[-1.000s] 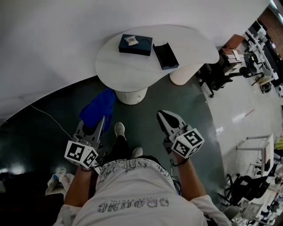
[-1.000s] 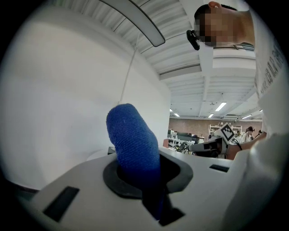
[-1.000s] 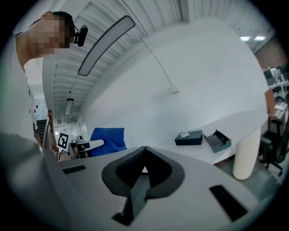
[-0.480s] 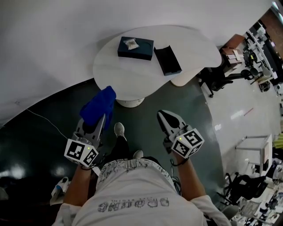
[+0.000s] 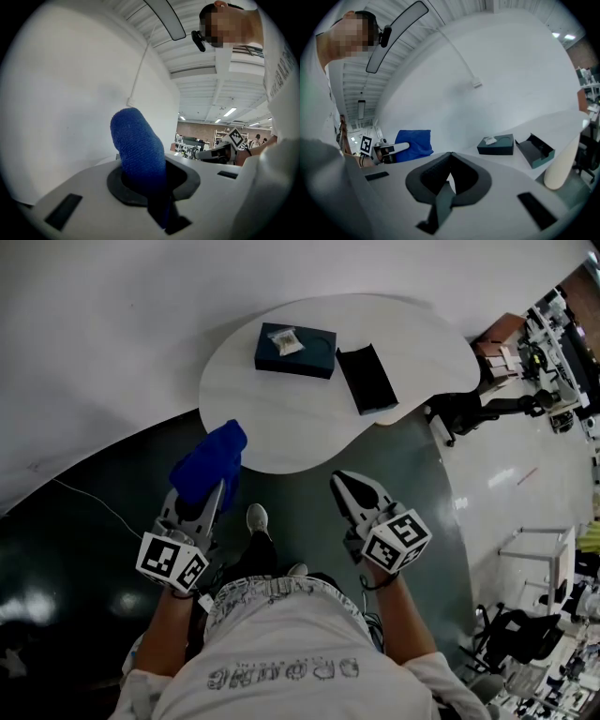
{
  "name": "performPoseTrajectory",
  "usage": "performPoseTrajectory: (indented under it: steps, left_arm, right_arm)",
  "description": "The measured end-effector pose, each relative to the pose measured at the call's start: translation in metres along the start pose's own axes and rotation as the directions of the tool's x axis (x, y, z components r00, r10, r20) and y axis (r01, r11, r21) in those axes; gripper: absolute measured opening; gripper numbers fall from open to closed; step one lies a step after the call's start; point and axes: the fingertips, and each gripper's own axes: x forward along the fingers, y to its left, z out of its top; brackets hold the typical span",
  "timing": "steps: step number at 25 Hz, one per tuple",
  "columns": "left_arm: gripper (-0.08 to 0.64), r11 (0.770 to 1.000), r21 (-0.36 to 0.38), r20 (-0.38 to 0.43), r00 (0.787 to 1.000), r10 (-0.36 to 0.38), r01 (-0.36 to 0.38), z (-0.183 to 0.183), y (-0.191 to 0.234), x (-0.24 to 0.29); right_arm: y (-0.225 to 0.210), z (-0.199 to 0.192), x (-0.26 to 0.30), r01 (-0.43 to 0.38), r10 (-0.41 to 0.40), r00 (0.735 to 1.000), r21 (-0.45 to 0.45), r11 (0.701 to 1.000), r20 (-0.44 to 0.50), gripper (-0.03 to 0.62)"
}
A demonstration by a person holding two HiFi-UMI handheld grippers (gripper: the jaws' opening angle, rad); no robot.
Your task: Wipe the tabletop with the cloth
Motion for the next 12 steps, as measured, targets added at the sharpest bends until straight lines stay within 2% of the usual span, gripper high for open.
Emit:
performPoseTrajectory:
  steps: [12]
  left_arm:
    - [0.075, 0.999, -0.023, -0.018, 1.0, -0.025, 0.025, 0.009, 0.053, 0.04]
  right_arm:
    - [-0.017, 0.022, 0.054, 0.029, -0.029, 0.999, -0.01, 1.0, -0.036, 0.008]
